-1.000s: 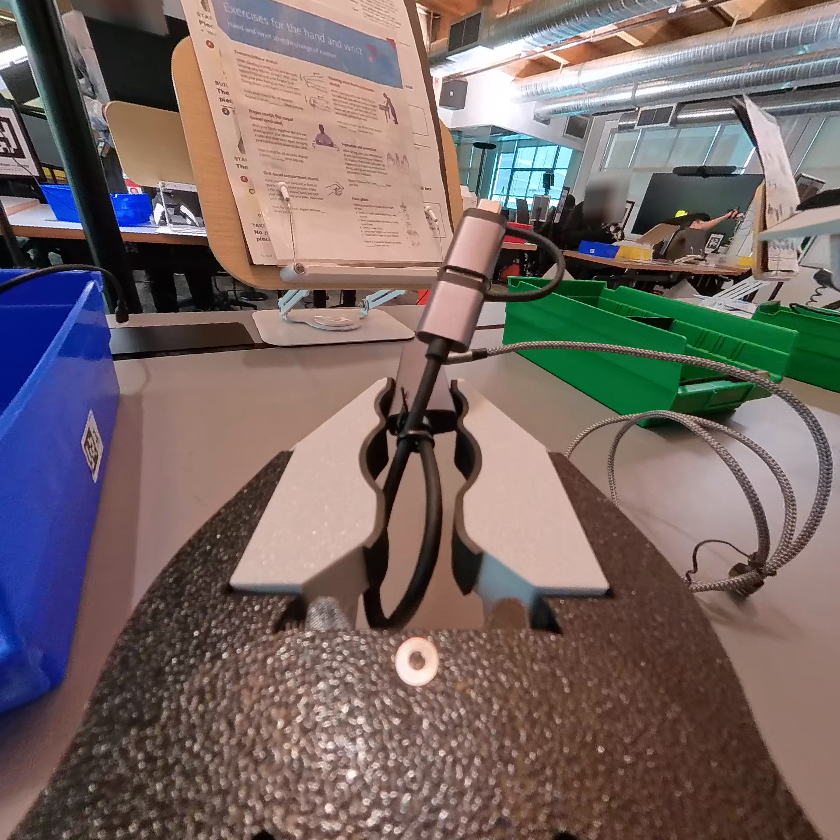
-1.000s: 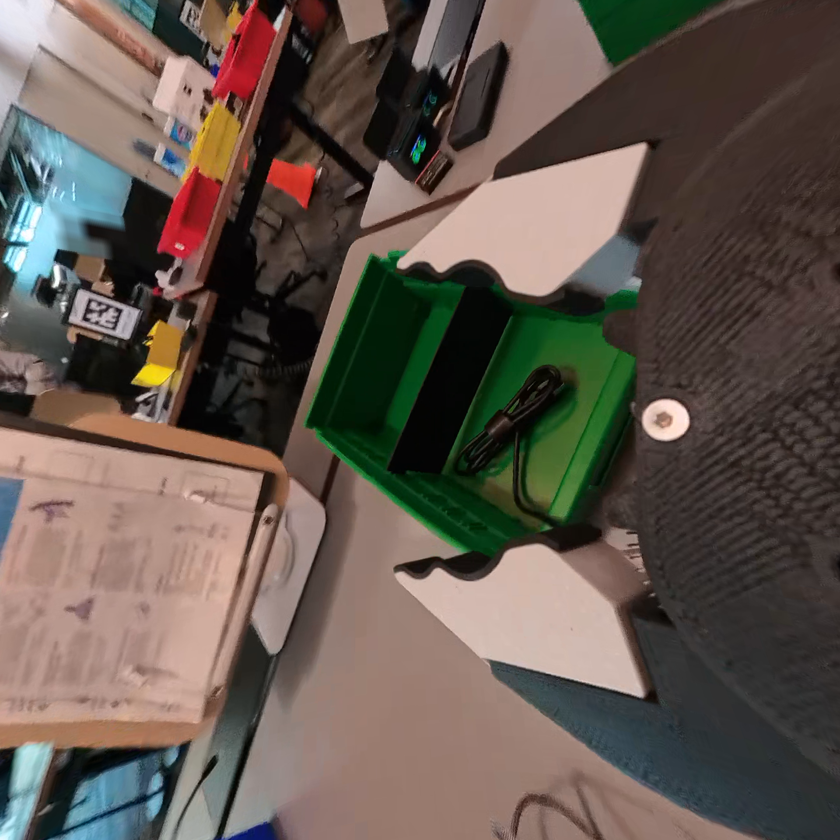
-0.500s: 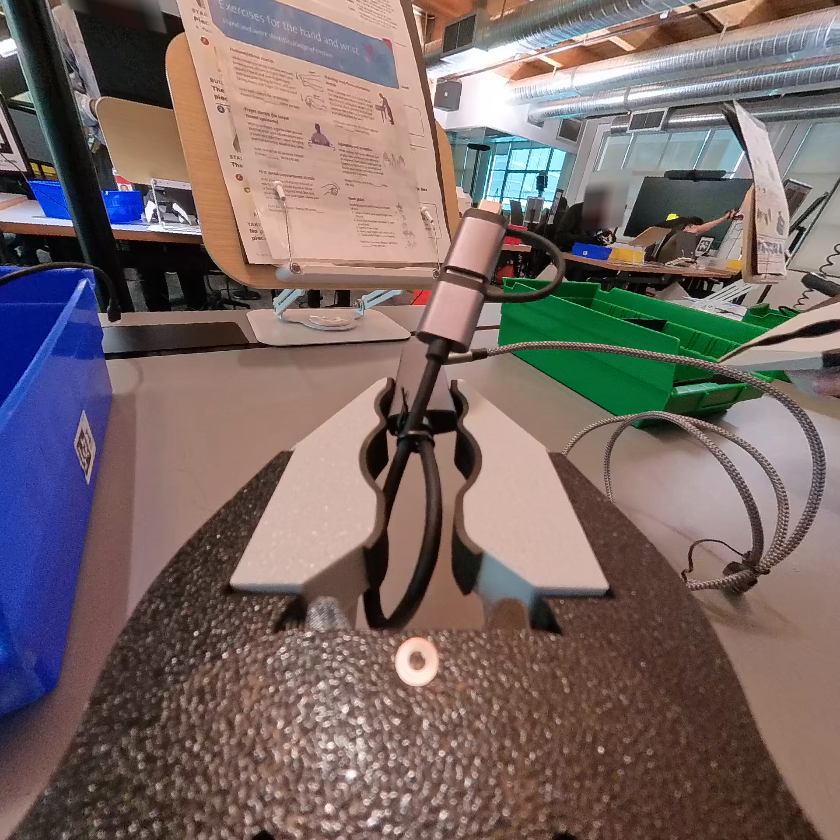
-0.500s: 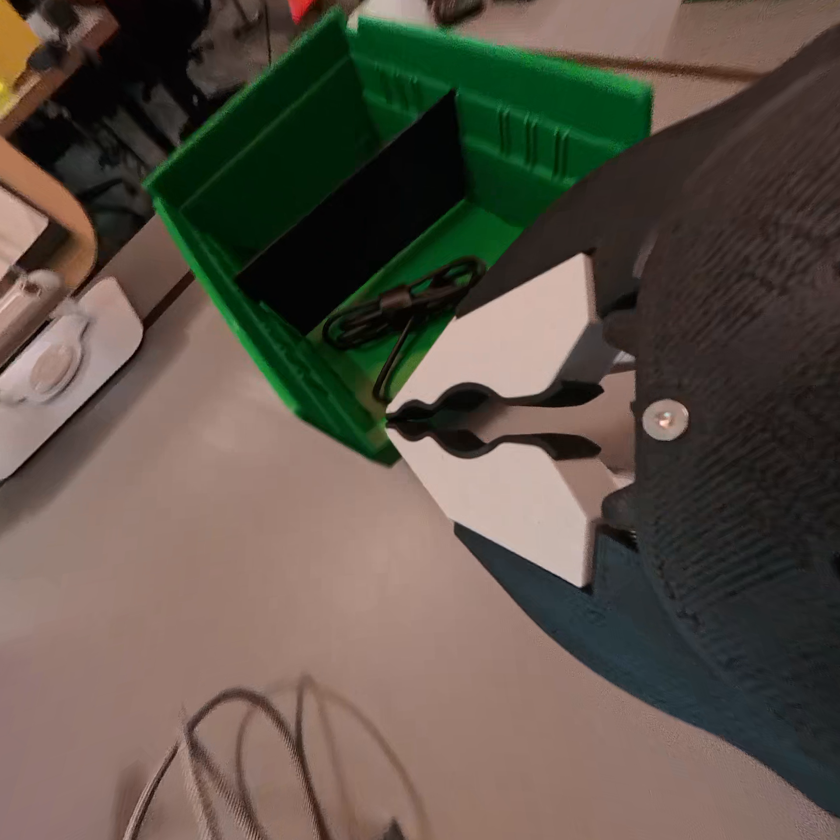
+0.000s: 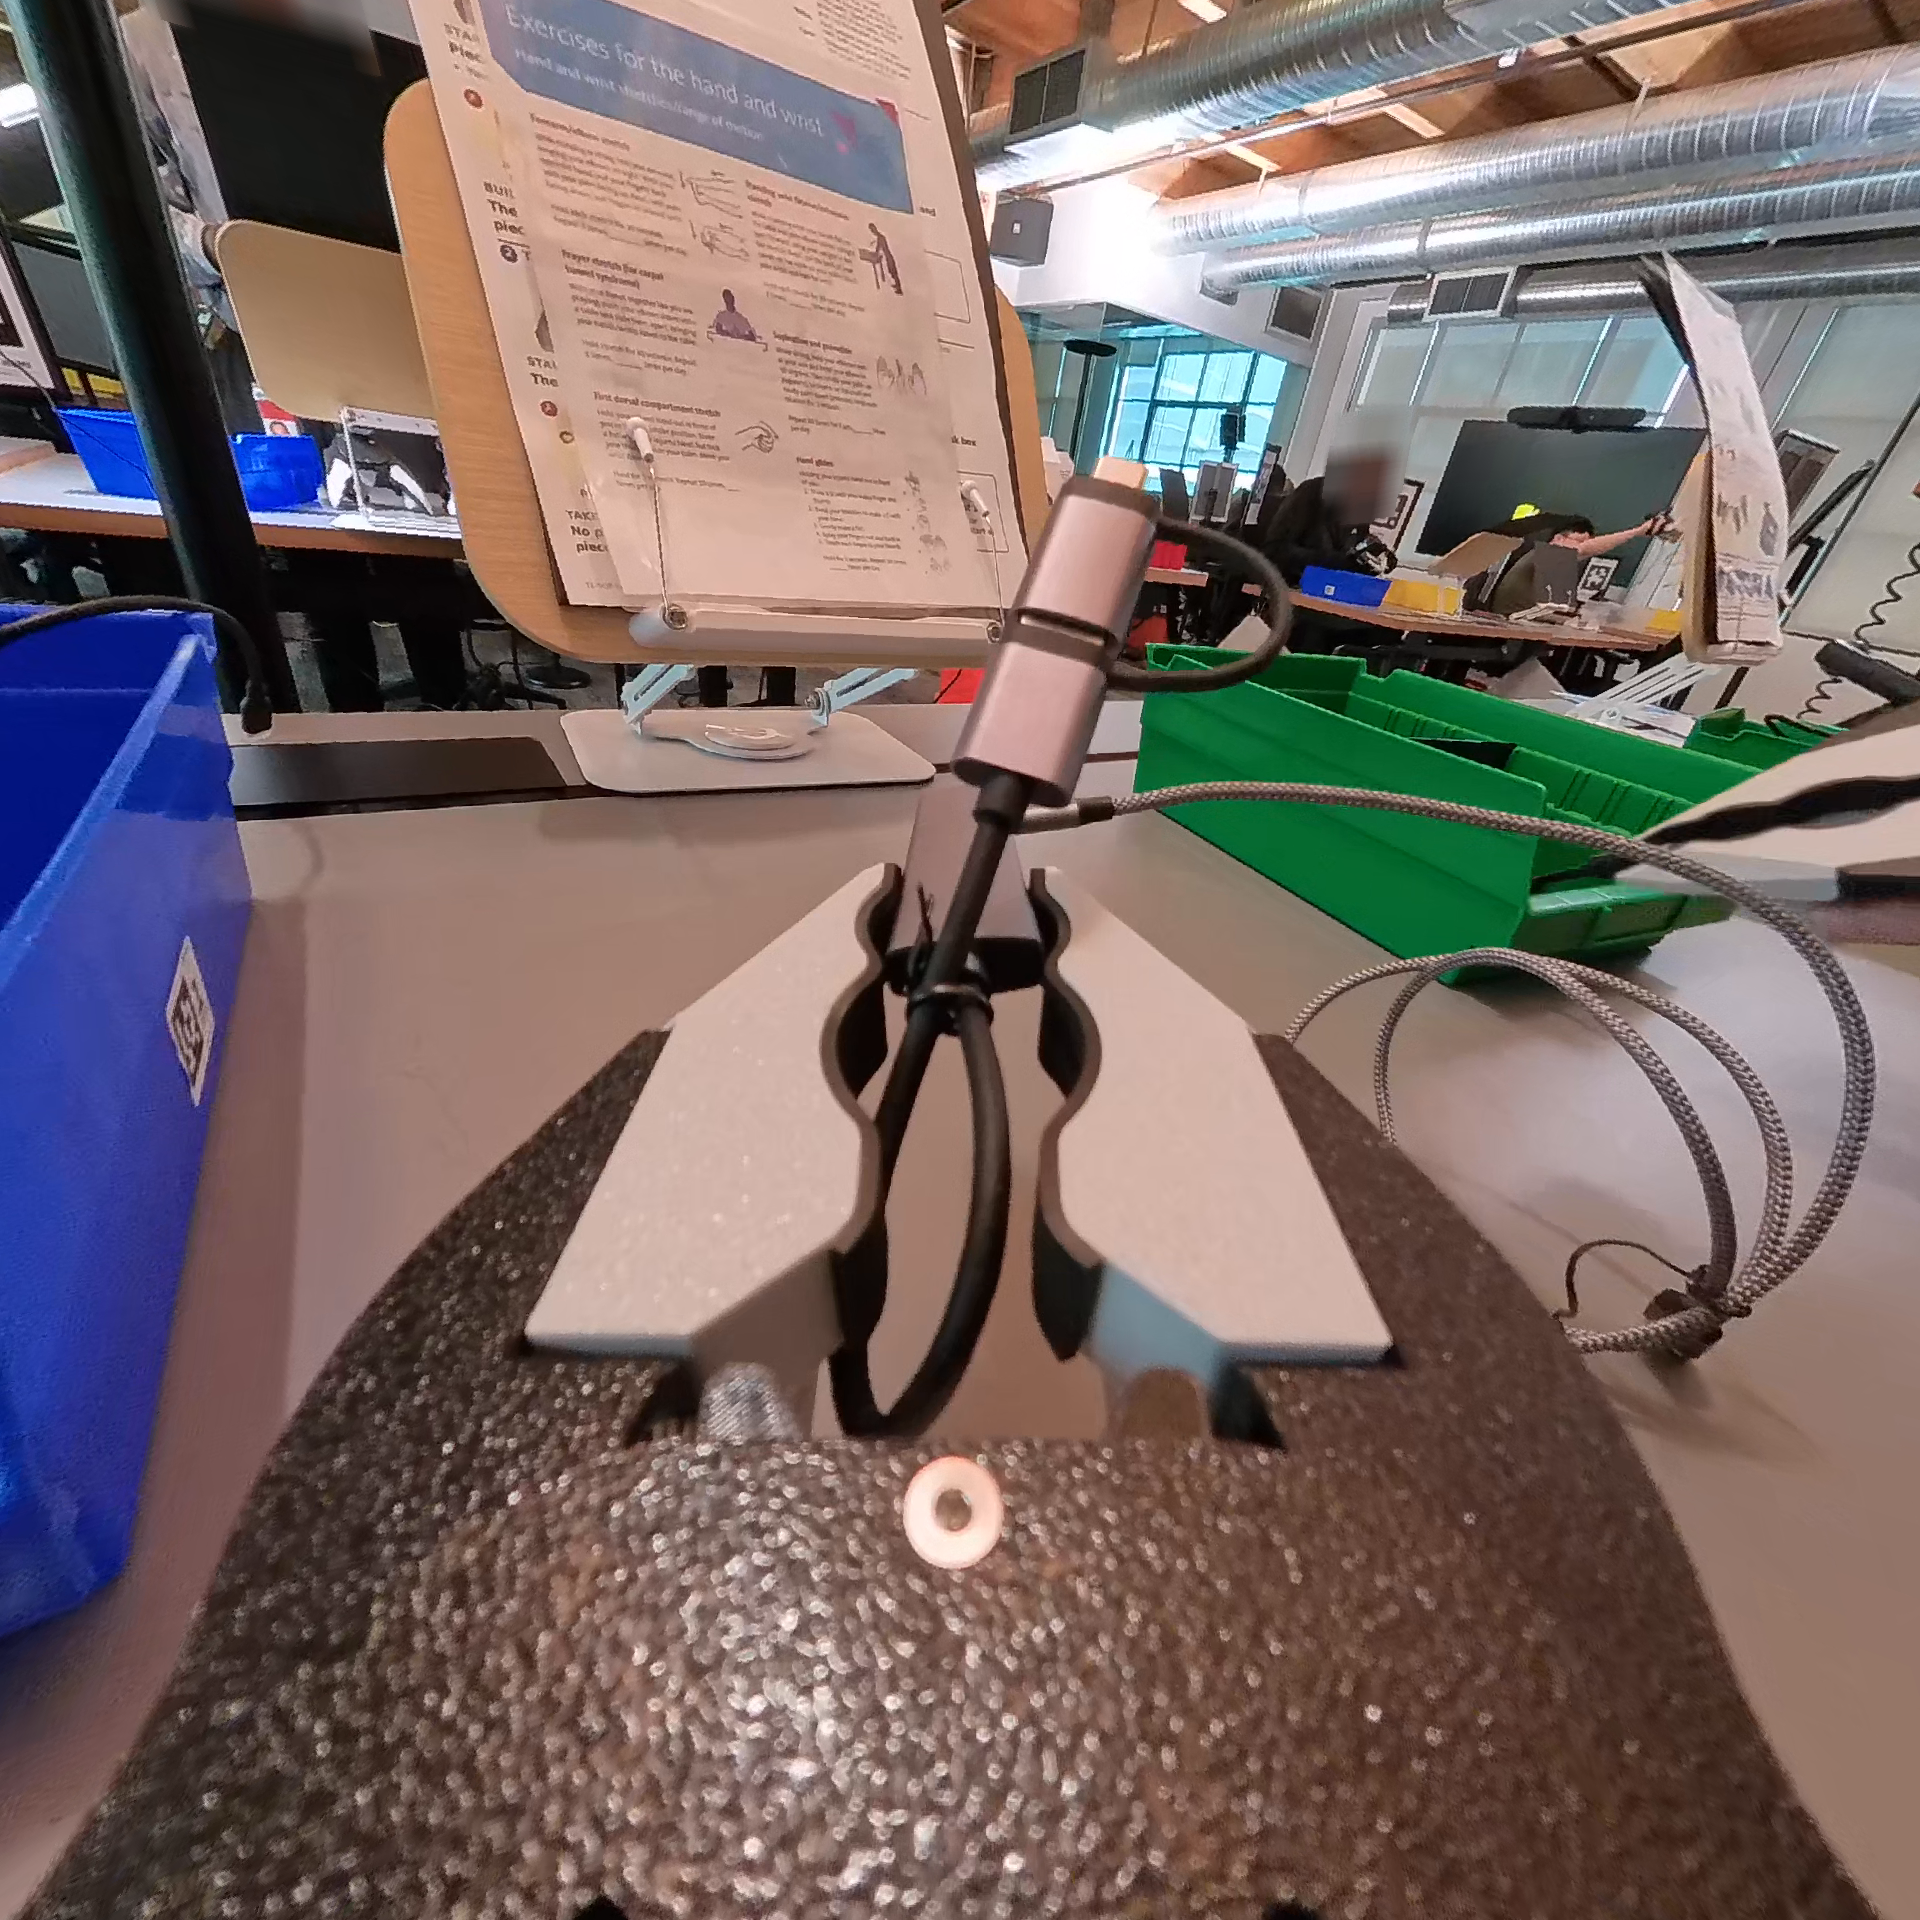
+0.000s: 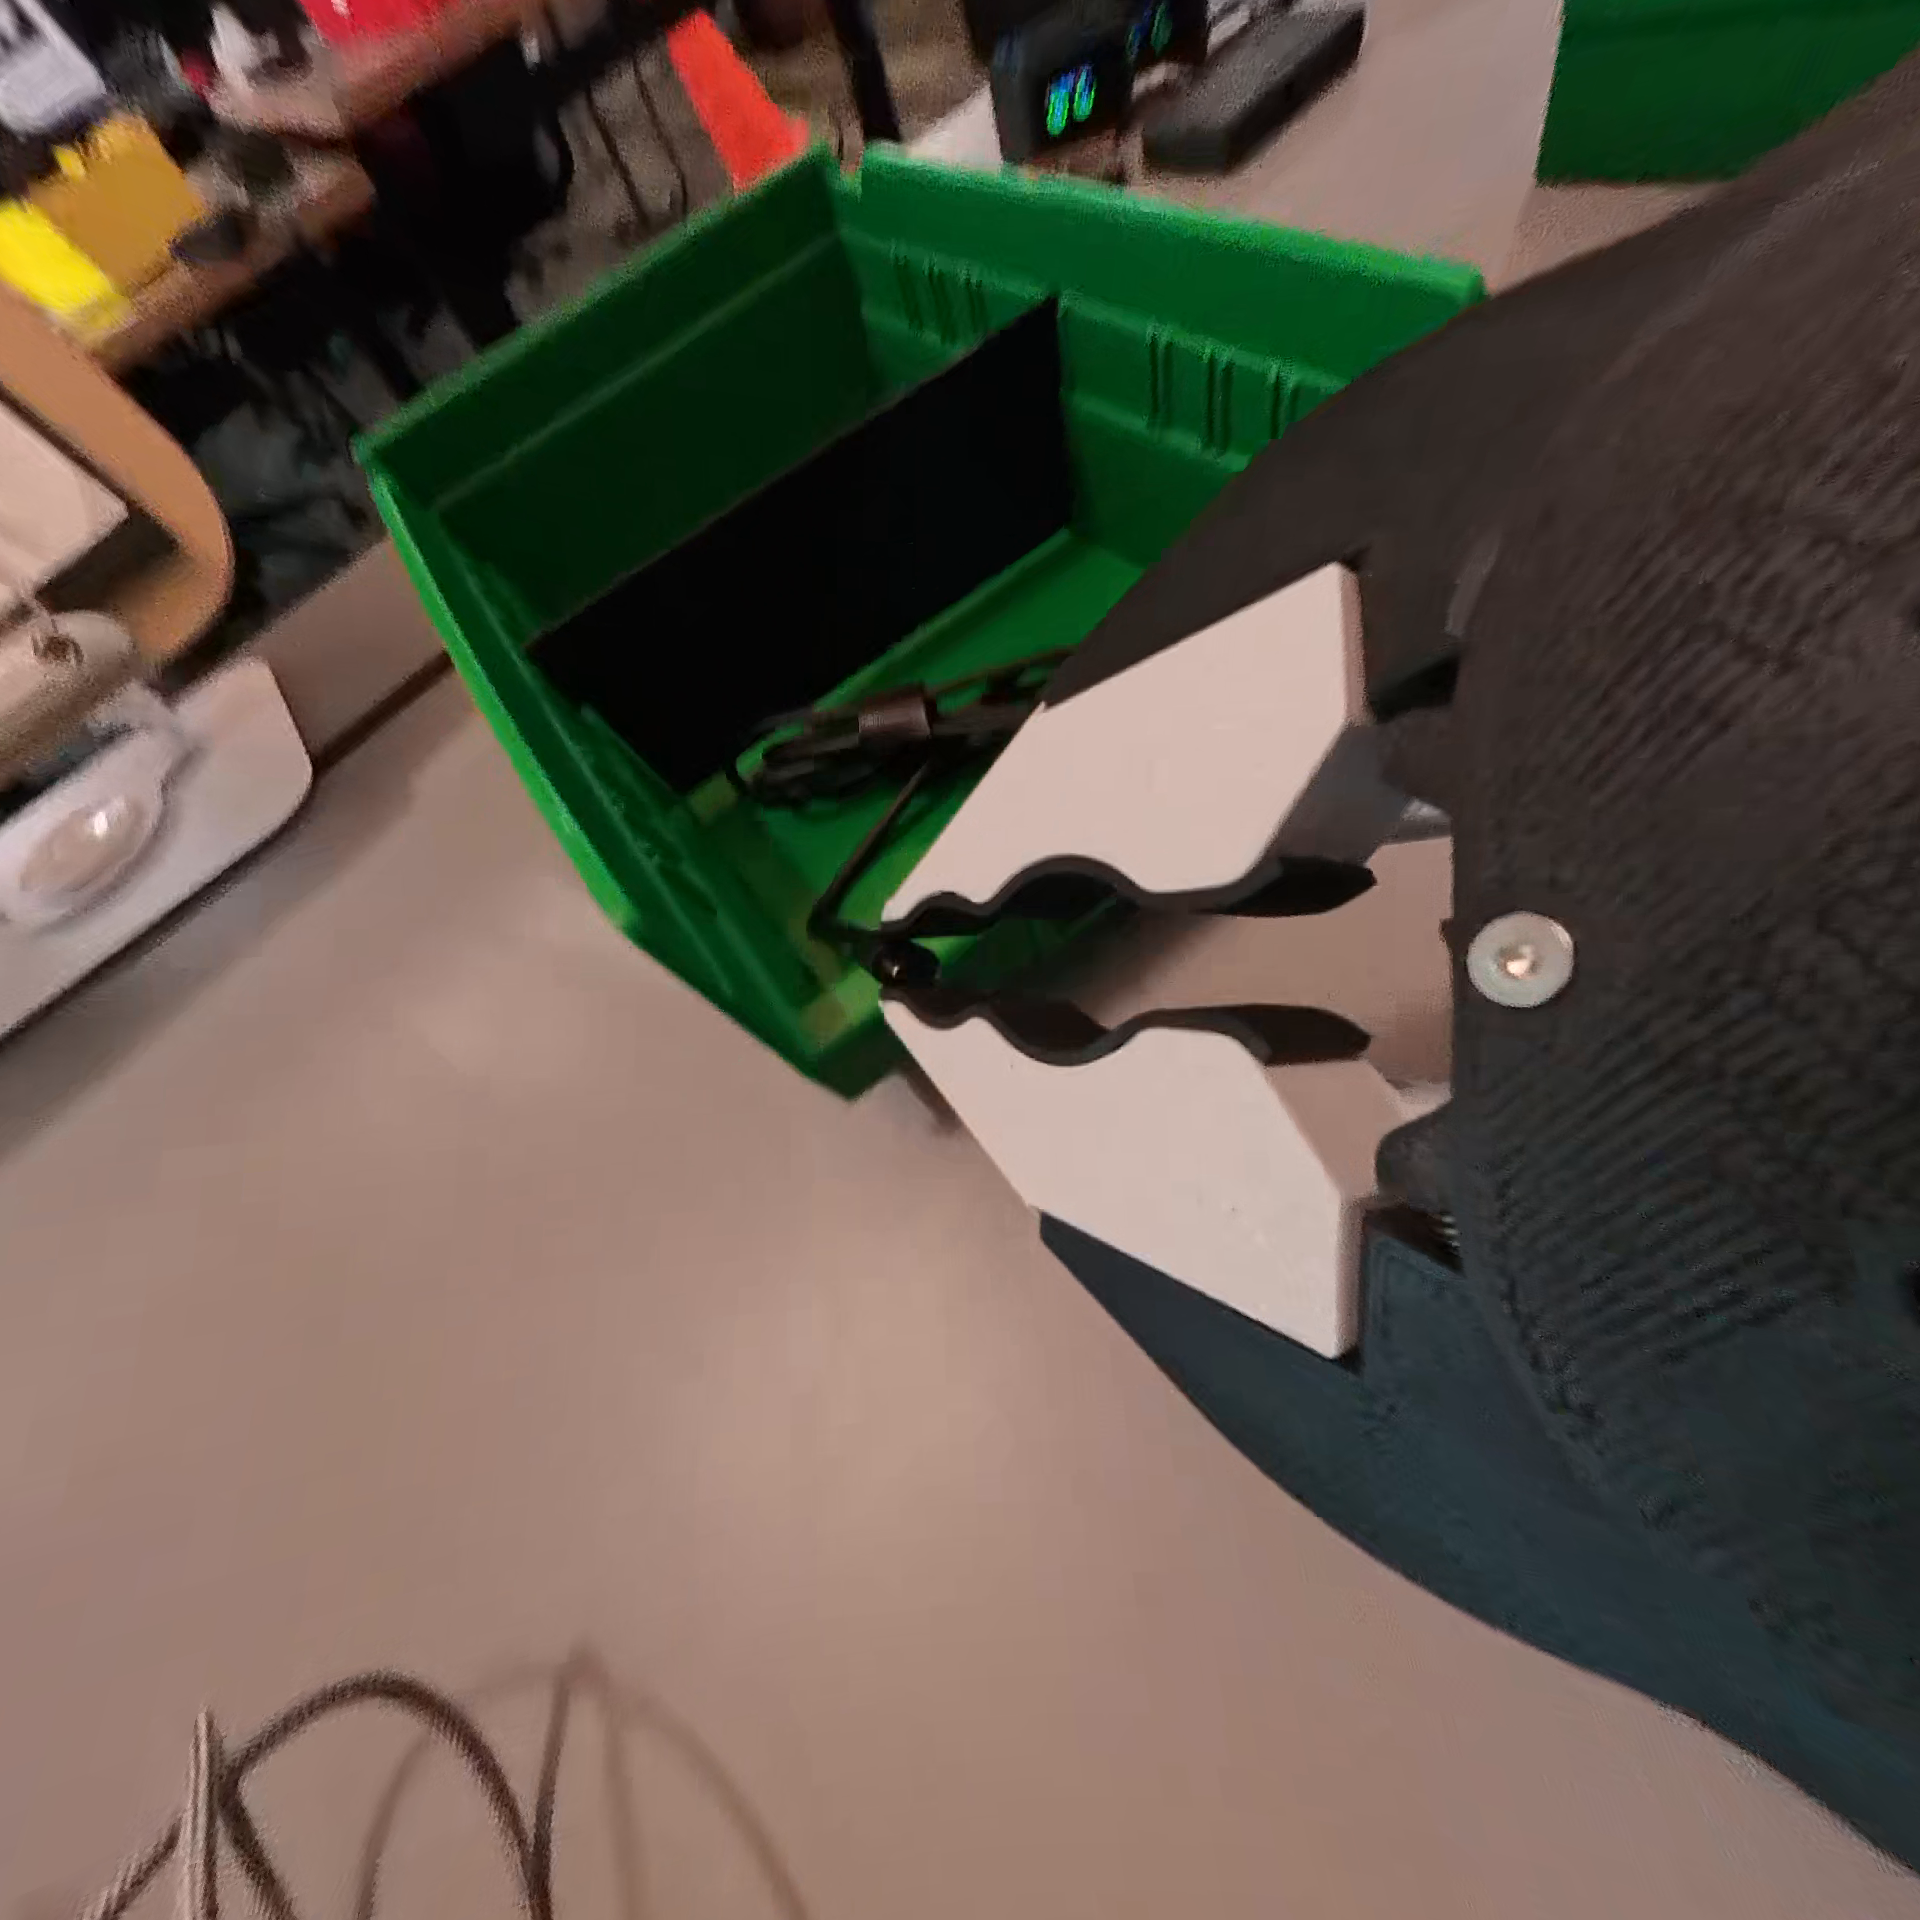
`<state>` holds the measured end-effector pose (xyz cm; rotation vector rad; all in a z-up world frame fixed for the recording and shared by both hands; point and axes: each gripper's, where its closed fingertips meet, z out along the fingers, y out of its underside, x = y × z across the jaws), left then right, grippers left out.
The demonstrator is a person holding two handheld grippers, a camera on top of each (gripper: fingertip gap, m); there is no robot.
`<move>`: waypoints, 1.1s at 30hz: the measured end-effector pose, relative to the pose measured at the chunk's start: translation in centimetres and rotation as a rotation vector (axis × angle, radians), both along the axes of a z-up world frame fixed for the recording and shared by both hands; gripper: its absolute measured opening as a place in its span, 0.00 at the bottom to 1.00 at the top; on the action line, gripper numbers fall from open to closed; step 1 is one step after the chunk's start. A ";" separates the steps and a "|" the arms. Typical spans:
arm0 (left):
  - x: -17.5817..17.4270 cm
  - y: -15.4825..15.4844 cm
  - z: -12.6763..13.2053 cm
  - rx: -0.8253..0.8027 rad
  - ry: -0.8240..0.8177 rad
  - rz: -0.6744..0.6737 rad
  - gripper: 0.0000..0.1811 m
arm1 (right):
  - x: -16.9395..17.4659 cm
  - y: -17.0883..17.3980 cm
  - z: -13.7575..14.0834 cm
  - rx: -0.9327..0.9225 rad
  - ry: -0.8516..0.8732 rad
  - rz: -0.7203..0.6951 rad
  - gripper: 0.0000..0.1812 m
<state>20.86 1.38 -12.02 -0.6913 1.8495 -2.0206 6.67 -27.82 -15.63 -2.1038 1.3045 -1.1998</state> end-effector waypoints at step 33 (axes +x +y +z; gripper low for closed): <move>-0.2 -0.3 -0.1 0.015 -0.006 -0.020 0.12 | -2.2 -8.0 7.4 0.173 0.016 -0.249 0.70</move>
